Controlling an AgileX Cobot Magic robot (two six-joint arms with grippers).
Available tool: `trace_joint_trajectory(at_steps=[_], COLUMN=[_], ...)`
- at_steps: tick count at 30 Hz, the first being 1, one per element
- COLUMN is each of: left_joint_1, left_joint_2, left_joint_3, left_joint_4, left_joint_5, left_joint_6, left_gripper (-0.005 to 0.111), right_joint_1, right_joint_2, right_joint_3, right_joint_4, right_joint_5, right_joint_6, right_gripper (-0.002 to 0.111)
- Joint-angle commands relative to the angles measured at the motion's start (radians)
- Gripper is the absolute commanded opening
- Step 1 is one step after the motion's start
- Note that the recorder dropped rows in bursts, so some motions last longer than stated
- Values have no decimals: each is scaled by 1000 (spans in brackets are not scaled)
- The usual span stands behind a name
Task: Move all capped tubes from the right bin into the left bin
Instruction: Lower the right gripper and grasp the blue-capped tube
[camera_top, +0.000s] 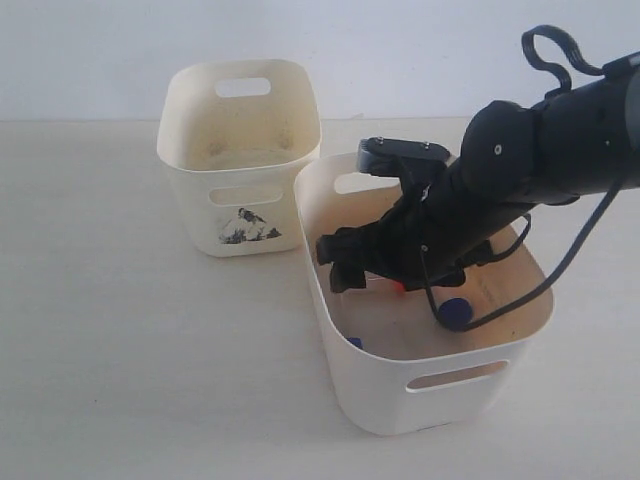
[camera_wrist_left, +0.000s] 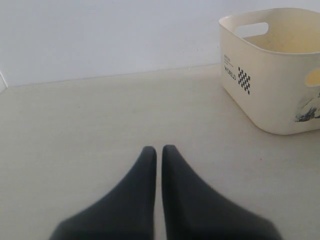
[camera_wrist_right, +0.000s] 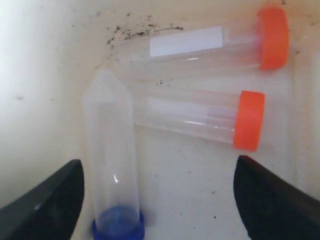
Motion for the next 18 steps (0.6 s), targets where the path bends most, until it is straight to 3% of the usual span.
trace_joint_trajectory(at_steps=[1,18], left_joint_1=[1,1], left_joint_2=[-2,-2], left_joint_3=[-4,-4], left_joint_4=[-7,-7], left_joint_5=[-15,-15], left_joint_6=[-12,-12], left_gripper=[4,4], right_joint_1=[-4,-4], right_joint_2=[-1,-1], right_joint_3=[1,1], right_joint_4=[12,39], right_joint_5=[-23,-21], right_joint_6=[30,87], right_gripper=[77,77])
